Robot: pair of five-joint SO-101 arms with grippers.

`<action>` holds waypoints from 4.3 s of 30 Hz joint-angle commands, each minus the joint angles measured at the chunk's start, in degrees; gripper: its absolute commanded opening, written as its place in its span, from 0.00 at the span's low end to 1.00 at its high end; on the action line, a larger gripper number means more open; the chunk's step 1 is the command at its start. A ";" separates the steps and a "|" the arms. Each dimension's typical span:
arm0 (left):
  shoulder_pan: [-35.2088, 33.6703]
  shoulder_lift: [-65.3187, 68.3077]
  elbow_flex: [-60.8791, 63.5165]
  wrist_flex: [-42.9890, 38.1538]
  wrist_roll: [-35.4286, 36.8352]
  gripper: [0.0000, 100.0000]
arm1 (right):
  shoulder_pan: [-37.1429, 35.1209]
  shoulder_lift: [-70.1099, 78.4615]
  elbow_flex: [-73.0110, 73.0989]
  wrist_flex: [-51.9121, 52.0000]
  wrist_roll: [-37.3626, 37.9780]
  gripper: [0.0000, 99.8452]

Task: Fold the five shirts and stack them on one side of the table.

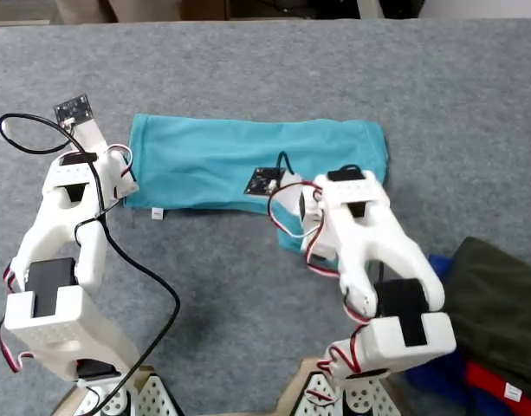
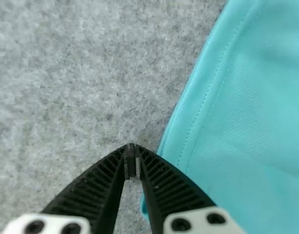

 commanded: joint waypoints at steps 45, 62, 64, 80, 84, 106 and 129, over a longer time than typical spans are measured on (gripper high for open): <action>-0.18 -0.40 -2.11 0.00 -1.85 0.02 | -5.14 0.48 -1.45 7.21 -0.79 0.16; -0.18 -0.40 -1.93 0.09 -1.93 0.02 | -4.97 7.25 -5.05 5.19 -0.79 0.09; -0.18 -0.40 -1.93 0.09 -1.93 0.02 | -4.97 7.25 -5.05 5.19 -0.79 0.04; -0.26 -0.40 -2.02 0.09 -1.93 0.02 | 0.92 7.34 -25.89 17.76 -0.97 0.00; -0.26 -0.40 -2.02 0.09 -1.93 0.02 | 0.84 7.60 -34.51 22.42 -0.97 0.00; -0.18 -0.40 -1.93 0.09 -2.02 0.02 | 2.95 46.99 -98.15 35.16 13.19 0.01; -0.18 -0.40 -1.93 0.09 -2.02 0.02 | 5.67 46.99 -103.08 43.08 6.33 0.02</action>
